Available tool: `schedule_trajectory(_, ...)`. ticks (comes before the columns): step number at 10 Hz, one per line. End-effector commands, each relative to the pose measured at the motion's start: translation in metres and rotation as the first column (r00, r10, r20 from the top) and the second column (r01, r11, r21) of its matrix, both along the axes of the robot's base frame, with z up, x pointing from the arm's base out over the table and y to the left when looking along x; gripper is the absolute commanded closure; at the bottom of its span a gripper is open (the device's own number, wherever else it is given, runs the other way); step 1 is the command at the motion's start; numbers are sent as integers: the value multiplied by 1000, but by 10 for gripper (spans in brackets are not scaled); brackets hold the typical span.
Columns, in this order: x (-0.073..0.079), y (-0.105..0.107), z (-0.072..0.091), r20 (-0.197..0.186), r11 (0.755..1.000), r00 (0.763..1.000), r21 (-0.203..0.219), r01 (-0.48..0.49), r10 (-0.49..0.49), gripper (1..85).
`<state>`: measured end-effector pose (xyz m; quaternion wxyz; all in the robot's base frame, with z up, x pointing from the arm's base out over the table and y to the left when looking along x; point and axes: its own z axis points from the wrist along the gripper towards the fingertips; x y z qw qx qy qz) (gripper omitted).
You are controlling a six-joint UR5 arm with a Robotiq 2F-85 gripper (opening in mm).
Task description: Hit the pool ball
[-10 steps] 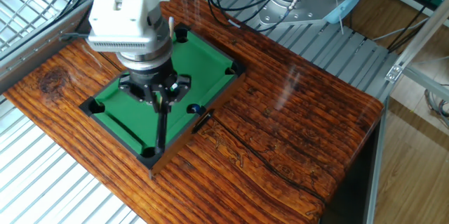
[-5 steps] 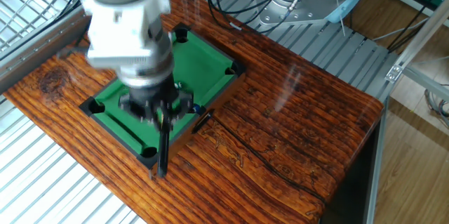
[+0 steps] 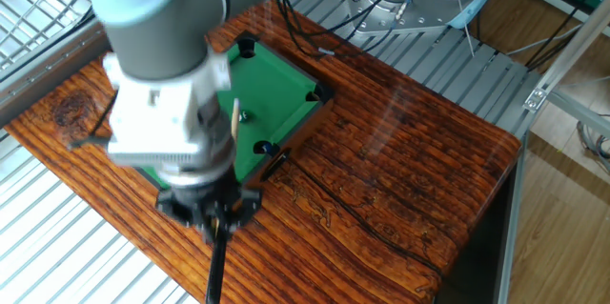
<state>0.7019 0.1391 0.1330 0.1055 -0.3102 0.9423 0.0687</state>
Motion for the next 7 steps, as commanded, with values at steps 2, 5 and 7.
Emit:
schedule_trajectory(2, 7, 22, 5, 8, 999, 1000, 44, 6, -6, 847)
schedule_trajectory(5, 13, 27, 11, 47, 998, 999, 59, -1, -2, 847)
schedule_trajectory(7, 20, 32, 14, 85, 997, 996, 72, -31, 25, 847)
